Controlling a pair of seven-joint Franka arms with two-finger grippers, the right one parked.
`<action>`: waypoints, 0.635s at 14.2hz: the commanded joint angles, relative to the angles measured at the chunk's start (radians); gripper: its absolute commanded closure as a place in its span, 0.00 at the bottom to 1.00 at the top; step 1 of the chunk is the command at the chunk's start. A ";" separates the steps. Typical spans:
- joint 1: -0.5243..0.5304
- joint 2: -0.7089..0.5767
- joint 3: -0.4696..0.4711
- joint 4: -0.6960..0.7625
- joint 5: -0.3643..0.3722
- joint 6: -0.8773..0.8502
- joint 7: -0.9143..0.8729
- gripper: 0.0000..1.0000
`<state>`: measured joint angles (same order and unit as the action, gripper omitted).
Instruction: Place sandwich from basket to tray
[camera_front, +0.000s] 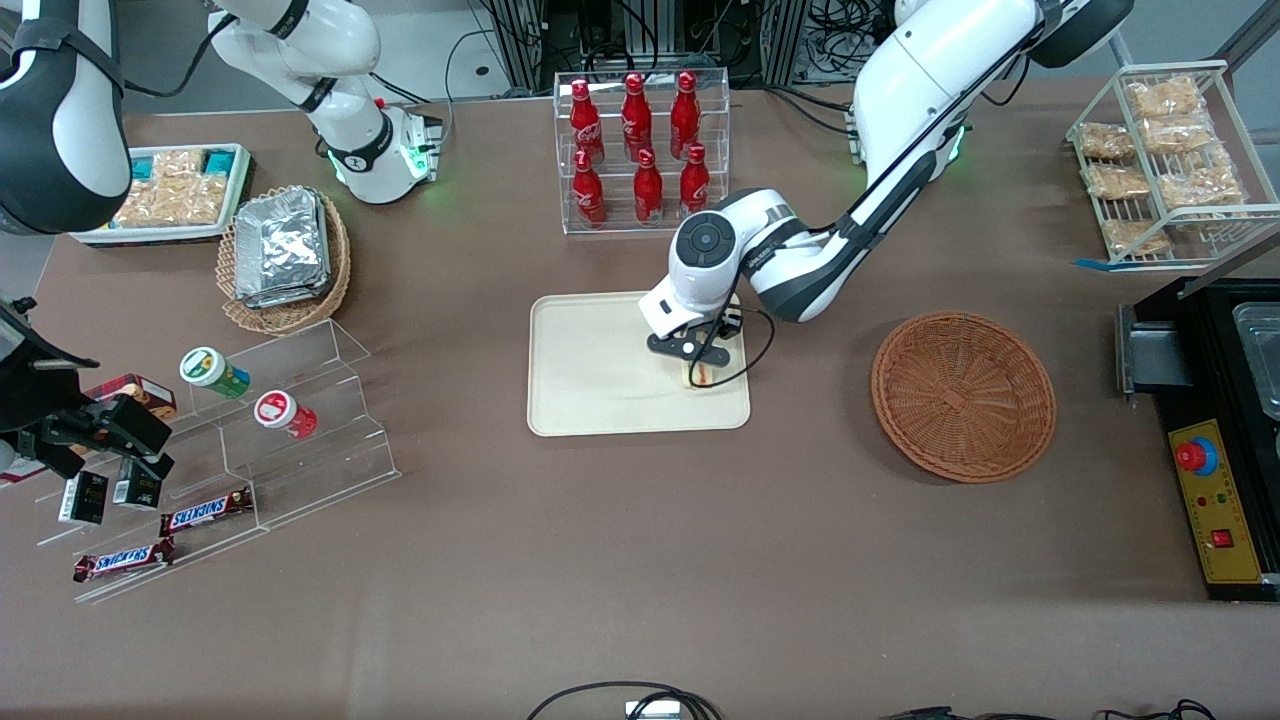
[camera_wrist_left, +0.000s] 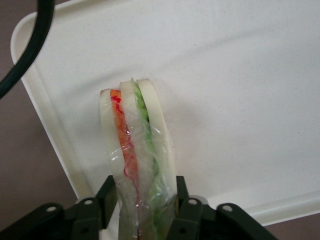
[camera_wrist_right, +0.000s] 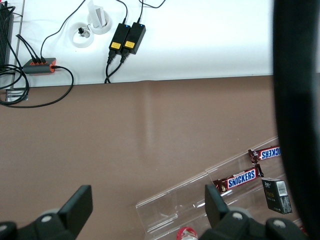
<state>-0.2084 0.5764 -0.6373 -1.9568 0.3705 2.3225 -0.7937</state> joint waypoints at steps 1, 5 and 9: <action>-0.006 0.002 0.005 0.022 0.018 -0.009 -0.029 0.01; 0.017 -0.006 0.005 0.074 0.010 -0.046 -0.084 0.01; 0.020 -0.023 0.056 0.180 0.010 -0.112 -0.176 0.01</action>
<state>-0.1894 0.5707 -0.6025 -1.8434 0.3709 2.2792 -0.9221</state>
